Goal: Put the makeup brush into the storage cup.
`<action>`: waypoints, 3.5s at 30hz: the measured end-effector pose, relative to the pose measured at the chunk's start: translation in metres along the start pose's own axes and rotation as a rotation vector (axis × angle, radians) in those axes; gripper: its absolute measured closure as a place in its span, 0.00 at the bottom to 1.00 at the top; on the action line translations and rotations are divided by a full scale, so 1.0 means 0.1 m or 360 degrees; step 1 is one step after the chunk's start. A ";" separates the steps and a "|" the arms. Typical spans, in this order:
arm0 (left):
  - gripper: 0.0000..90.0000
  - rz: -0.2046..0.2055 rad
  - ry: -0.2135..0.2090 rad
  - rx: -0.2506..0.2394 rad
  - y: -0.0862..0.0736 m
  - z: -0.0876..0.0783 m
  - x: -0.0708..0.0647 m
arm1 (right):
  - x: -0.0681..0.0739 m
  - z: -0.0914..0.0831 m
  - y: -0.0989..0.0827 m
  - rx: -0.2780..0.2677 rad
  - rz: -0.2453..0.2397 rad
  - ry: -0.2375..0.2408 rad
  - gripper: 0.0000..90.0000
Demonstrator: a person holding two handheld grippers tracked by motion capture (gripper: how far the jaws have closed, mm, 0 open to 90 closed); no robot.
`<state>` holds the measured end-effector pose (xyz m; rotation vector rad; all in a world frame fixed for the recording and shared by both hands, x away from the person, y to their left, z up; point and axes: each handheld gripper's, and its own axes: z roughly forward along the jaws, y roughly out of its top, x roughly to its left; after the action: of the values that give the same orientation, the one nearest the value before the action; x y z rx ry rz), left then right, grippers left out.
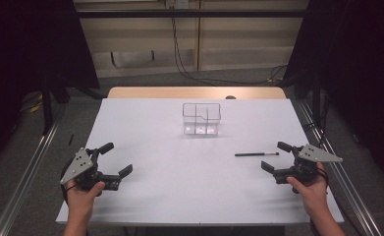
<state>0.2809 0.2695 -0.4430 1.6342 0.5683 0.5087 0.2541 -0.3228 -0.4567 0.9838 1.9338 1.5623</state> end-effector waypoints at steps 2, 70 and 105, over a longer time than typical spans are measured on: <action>0.00 0.0008 0.0000 0.0005 0.00 0.01 -0.01 | -0.02 0.02 0.01 -0.0007 0.0004 -0.0004 0.00; 0.00 -0.0016 -0.0030 -0.0009 0.01 0.01 -0.01 | -0.34 0.72 0.32 0.0246 0.0012 0.0051 0.00; 0.00 -0.0008 -0.0053 0.0030 0.00 0.04 -0.02 | -0.56 0.82 0.48 0.0855 -0.0044 0.0050 0.00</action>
<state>0.2818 0.2657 -0.4433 1.6555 0.5538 0.4729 0.3612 -0.3090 -0.4353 1.1311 2.4395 1.0592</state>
